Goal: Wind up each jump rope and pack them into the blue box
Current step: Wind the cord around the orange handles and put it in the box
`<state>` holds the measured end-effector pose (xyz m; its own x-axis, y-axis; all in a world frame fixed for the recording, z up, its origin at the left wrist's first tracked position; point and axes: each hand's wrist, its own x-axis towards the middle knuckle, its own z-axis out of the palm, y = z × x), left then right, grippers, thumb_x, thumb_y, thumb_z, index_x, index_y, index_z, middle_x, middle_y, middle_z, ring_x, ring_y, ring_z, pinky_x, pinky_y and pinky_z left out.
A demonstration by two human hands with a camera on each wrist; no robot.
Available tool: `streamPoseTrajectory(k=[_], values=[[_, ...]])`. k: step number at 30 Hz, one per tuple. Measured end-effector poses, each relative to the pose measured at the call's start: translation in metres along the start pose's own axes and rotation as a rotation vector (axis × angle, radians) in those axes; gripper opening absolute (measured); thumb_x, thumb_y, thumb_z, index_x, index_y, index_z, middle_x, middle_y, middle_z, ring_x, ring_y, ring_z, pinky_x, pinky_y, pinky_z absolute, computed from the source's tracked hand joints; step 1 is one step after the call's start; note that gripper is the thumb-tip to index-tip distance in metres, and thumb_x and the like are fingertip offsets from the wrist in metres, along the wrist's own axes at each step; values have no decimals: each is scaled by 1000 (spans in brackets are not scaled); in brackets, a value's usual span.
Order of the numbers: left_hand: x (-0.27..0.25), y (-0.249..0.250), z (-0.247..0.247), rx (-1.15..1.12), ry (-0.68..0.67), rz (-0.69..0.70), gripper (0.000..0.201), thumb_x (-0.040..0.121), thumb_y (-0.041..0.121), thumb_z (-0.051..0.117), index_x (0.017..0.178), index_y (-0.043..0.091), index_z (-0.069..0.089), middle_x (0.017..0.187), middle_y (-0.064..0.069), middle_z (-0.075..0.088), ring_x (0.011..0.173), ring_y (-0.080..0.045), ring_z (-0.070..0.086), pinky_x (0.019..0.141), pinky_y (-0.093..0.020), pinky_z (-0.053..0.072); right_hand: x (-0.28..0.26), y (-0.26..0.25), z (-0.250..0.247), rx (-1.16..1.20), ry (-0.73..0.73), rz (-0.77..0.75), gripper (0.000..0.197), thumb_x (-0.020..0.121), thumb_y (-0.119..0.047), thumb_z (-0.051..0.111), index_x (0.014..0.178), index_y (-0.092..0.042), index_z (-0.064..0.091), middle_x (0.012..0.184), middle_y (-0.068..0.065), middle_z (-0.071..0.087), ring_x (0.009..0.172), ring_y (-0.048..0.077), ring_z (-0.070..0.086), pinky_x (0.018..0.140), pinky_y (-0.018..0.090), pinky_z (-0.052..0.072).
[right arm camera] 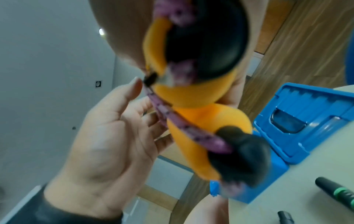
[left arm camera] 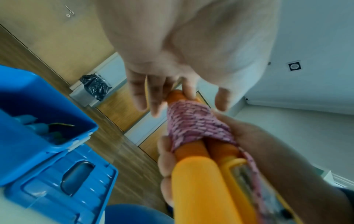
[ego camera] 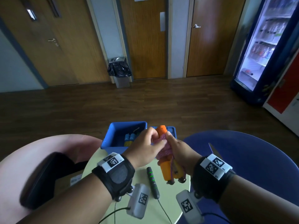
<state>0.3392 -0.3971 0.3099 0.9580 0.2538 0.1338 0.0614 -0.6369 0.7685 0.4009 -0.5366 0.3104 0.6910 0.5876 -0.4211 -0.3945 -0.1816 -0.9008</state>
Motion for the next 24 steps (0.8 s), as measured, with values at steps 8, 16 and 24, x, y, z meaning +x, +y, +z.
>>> streamPoseTrajectory(k=[8, 16, 24], values=[[-2, -56, -39, -46, 113, -122, 39, 88, 54, 59, 64, 23, 60, 58, 11, 59, 61, -4, 57, 66, -29, 49, 17, 14, 43, -25, -407, 216, 66, 95, -55, 53, 116, 7, 60, 99, 24, 67, 85, 33, 66, 84, 46, 58], [-7, -145, -102, -121, 292, -354, 49, 77, 61, 53, 51, 21, 41, 47, 0, 33, 58, -27, 35, 61, -39, 32, 55, 26, 111, -373, -361, 152, 29, 81, -18, 75, 108, -10, 65, 98, 21, 72, 79, 32, 69, 73, 44, 60], [11, -215, -163, -152, 252, -353, 41, 96, 34, 62, 62, 13, 51, 57, -1, 49, 61, -23, 45, 65, -35, 39, 96, 18, 195, -377, -290, 194, 33, 85, -12, 74, 114, 0, 63, 105, 29, 68, 90, 36, 61, 88, 50, 53]])
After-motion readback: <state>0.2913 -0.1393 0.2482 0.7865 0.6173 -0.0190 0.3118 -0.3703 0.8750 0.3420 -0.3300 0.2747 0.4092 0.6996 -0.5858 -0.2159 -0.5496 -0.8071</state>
